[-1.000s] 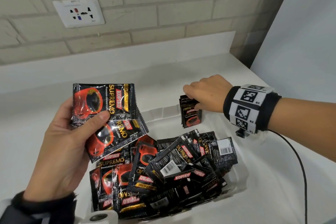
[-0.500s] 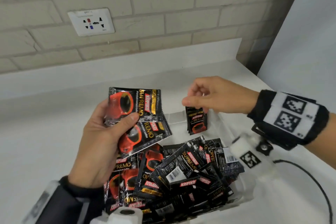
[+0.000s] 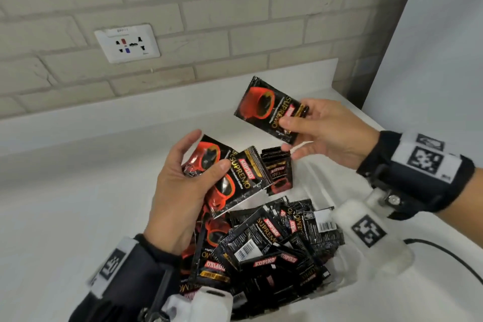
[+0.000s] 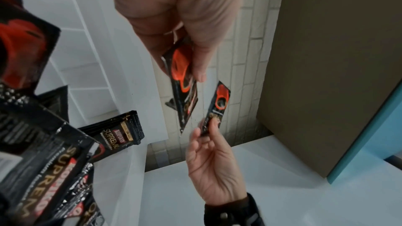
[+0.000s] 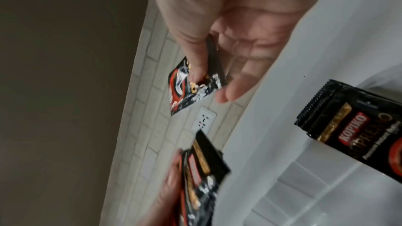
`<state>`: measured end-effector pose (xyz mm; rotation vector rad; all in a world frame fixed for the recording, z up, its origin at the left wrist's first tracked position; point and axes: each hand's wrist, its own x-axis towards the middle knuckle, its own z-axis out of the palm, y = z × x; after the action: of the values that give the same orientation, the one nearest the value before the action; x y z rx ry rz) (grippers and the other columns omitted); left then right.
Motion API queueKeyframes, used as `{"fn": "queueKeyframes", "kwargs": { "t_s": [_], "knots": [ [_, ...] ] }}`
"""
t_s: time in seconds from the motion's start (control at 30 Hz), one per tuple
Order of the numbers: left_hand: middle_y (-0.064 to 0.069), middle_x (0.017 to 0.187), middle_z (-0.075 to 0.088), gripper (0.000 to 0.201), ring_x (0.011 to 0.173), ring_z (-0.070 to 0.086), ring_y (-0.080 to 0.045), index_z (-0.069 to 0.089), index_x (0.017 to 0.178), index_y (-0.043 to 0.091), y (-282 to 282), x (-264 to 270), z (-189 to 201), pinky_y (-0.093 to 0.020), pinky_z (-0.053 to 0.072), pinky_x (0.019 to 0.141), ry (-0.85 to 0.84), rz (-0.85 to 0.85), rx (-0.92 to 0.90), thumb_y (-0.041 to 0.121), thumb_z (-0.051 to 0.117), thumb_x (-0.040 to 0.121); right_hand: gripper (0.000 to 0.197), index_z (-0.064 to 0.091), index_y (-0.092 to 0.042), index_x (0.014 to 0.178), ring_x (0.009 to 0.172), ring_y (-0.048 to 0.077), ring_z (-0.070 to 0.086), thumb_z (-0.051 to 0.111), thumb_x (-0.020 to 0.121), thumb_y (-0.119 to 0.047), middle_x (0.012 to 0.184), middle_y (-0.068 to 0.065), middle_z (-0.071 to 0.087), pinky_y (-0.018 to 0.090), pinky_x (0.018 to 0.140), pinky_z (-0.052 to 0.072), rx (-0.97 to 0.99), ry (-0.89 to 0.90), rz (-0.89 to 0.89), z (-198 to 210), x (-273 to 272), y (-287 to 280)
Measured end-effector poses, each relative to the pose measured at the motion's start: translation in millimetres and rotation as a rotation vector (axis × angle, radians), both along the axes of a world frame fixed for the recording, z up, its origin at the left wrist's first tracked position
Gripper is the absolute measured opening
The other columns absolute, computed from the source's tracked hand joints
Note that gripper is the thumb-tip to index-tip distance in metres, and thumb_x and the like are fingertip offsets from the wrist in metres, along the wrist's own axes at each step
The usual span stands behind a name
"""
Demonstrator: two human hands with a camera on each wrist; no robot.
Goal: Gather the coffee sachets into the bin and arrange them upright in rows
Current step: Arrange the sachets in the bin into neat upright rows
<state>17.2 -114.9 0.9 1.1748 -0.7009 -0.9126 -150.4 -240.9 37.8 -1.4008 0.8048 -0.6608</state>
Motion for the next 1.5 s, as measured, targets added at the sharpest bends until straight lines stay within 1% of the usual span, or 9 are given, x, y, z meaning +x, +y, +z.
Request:
{"fn": "queueKeyframes", "kwargs": {
  "t_s": [0.23,0.33,0.43,0.63,0.8,1.03,1.13,1.23,1.5],
  "knots": [
    [0.004,0.09,0.064,0.063,0.061,0.066,-0.003,0.056,0.108,0.032,-8.5,-3.8,3.8,-0.021,0.055,0.052,0.06,0.079,-0.006,0.009,0.069,0.051,0.053,0.052,-0.025,0.103,0.054,0.015,0.058,0.072,0.056,-0.011,0.072,0.004,0.068,0.017,0.04,0.046,-0.019,0.215,0.382,-5.2,2.9,13.5],
    [0.003,0.091,0.066,0.056,0.062,0.068,-0.006,0.061,0.098,0.028,-10.5,-9.2,5.2,-0.023,0.056,0.054,0.124,0.093,0.0,0.006,0.07,0.048,0.048,0.051,-0.027,0.102,0.057,0.018,0.051,0.075,0.067,-0.005,0.075,0.01,0.058,0.017,0.041,0.044,-0.077,0.289,0.353,-17.5,14.3,20.8],
    [0.001,0.08,0.067,0.037,0.055,0.066,-0.009,0.064,0.088,0.021,-7.6,-9.4,7.0,-0.021,0.053,0.047,0.139,0.065,0.004,0.01,0.069,0.053,0.023,0.055,-0.016,0.08,0.047,0.008,0.048,0.074,0.071,-0.008,0.073,0.006,0.058,0.016,0.04,0.041,-0.128,0.296,0.277,-19.3,19.1,22.7],
    [0.008,0.071,0.068,0.017,0.06,0.064,-0.004,0.062,0.082,0.023,-3.0,11.4,12.6,-0.02,0.055,0.052,0.044,0.098,-0.063,0.029,0.062,0.065,0.026,0.049,-0.016,0.068,0.05,0.002,0.049,0.074,0.071,-0.01,0.068,0.0,0.055,0.013,0.045,0.039,-0.174,0.318,0.211,-6.3,27.5,12.1],
    [0.013,0.068,0.067,0.009,0.066,0.065,-0.002,0.057,0.079,0.025,4.8,46.7,22.5,-0.022,0.057,0.064,0.037,0.25,-0.158,0.02,0.056,0.087,0.032,0.046,-0.017,0.067,0.045,0.0,0.047,0.076,0.07,-0.008,0.053,-0.009,0.056,0.013,0.044,0.039,-0.388,0.391,0.209,17.0,40.1,-5.2],
    [0.017,0.075,0.068,0.022,0.073,0.064,0.001,0.066,0.076,0.031,23.4,85.3,20.8,-0.019,0.052,0.064,-0.024,0.361,-0.162,0.028,0.053,0.093,0.038,0.056,-0.024,0.118,0.088,0.015,0.049,0.068,0.082,-0.025,0.102,-0.005,0.057,0.026,0.073,0.036,-1.028,1.07,0.461,7.9,82.6,-3.3],
    [0.021,0.068,0.066,0.036,0.065,0.057,0.003,0.071,0.066,0.039,27.3,86.6,16.6,-0.017,0.038,0.061,-0.052,0.374,-0.12,0.029,0.051,0.094,0.026,0.058,-0.023,0.112,0.081,0.016,0.051,0.063,0.086,-0.022,0.092,-0.004,0.057,0.024,0.061,0.037,-1.169,1.212,0.553,-7.2,98.2,0.0],
    [0.019,0.068,0.066,0.034,0.063,0.056,0.003,0.071,0.068,0.034,28.8,86.8,13.1,-0.013,0.038,0.053,-0.021,0.34,-0.1,0.027,0.05,0.094,0.016,0.061,-0.014,0.1,0.085,0.023,0.061,0.061,0.084,-0.014,0.09,0.004,0.063,0.02,0.048,0.03,-1.236,1.269,0.62,-19.4,110.9,-2.1],
    [0.015,0.07,0.065,0.013,0.061,0.055,-0.002,0.058,0.085,0.027,27.1,86.5,4.9,-0.013,0.038,0.047,0.004,0.279,-0.085,0.02,0.05,0.093,0.029,0.059,-0.015,0.104,0.082,0.019,0.056,0.07,0.079,-0.023,0.1,0.001,0.063,0.022,0.053,0.037,-1.117,1.359,0.655,-36.5,129.4,-14.3]
  ]
}}
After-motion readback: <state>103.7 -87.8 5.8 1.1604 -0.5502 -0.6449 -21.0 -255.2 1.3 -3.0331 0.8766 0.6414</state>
